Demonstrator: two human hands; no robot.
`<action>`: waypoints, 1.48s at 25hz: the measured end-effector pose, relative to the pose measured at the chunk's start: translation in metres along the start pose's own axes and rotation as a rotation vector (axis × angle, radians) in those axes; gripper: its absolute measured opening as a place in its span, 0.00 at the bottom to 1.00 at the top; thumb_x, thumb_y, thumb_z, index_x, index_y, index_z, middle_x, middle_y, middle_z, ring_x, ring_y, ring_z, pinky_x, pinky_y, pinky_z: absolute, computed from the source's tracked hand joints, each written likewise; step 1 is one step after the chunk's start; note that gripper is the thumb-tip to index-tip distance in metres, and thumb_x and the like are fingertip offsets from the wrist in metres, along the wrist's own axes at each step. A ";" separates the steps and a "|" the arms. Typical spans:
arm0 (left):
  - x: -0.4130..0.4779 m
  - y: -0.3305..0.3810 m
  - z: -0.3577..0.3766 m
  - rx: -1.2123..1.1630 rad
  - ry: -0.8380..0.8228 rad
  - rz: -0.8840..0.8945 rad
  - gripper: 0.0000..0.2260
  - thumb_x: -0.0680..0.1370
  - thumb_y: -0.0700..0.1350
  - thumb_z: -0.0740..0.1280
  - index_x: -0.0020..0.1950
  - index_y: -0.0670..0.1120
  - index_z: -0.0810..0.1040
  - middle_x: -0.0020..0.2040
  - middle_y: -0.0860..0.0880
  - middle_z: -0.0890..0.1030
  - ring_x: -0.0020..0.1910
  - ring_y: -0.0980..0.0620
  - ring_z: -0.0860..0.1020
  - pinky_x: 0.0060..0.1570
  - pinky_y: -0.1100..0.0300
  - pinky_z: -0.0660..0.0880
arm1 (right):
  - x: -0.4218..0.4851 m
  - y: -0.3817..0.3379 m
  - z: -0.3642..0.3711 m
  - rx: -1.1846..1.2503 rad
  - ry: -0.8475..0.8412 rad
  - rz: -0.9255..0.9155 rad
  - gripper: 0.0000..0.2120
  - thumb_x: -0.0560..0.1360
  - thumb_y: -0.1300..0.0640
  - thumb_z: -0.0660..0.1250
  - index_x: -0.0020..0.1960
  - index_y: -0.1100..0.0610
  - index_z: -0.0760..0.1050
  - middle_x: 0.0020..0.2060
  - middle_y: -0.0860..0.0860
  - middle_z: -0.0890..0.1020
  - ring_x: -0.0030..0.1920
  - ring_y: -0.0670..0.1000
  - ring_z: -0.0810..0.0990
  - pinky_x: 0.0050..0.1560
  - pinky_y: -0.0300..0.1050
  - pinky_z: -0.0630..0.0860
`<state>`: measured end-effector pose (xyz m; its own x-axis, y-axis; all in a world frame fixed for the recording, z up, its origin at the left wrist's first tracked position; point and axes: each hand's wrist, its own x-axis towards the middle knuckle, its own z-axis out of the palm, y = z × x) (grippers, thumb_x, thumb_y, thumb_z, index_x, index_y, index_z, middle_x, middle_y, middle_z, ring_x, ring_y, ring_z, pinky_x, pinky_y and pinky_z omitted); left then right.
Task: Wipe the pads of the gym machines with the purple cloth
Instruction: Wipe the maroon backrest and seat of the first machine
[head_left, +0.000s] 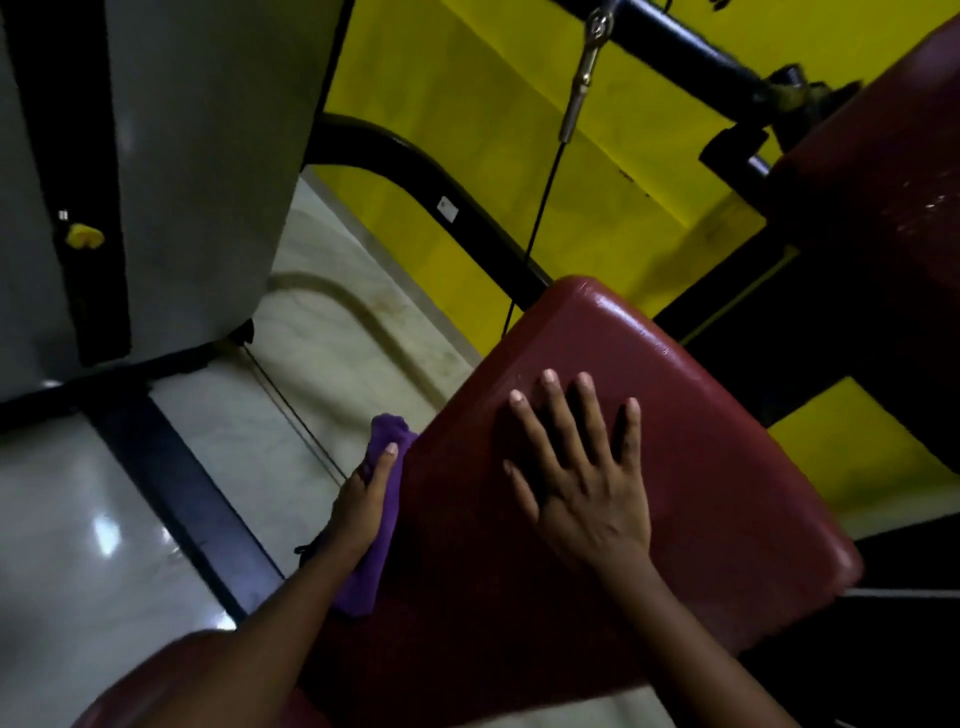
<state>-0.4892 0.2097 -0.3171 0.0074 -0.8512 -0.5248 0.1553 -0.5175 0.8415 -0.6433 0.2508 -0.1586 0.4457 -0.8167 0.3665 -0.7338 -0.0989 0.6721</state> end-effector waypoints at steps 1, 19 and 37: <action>-0.001 0.002 0.000 -0.016 0.014 -0.008 0.31 0.65 0.75 0.56 0.45 0.49 0.78 0.49 0.40 0.82 0.51 0.40 0.79 0.58 0.46 0.74 | 0.000 0.000 -0.001 0.005 -0.008 0.001 0.27 0.79 0.41 0.48 0.76 0.50 0.55 0.75 0.53 0.59 0.75 0.57 0.55 0.71 0.65 0.52; 0.040 -0.119 -0.035 0.089 0.107 -0.108 0.51 0.54 0.83 0.48 0.54 0.44 0.79 0.50 0.41 0.82 0.51 0.40 0.79 0.59 0.45 0.73 | -0.094 -0.082 0.036 -0.063 0.045 -0.142 0.26 0.76 0.50 0.57 0.74 0.49 0.60 0.74 0.50 0.62 0.74 0.53 0.57 0.73 0.59 0.47; 0.030 -0.110 -0.039 -0.335 0.017 -0.121 0.38 0.58 0.71 0.66 0.58 0.47 0.79 0.53 0.41 0.82 0.54 0.42 0.79 0.62 0.47 0.73 | -0.093 -0.085 0.040 -0.047 0.088 -0.120 0.27 0.77 0.50 0.56 0.75 0.50 0.59 0.74 0.50 0.61 0.74 0.53 0.57 0.73 0.59 0.49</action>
<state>-0.4679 0.2444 -0.4310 -0.0150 -0.7825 -0.6225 0.4718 -0.5545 0.6856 -0.6426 0.3123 -0.2754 0.5738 -0.7474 0.3350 -0.6486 -0.1649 0.7430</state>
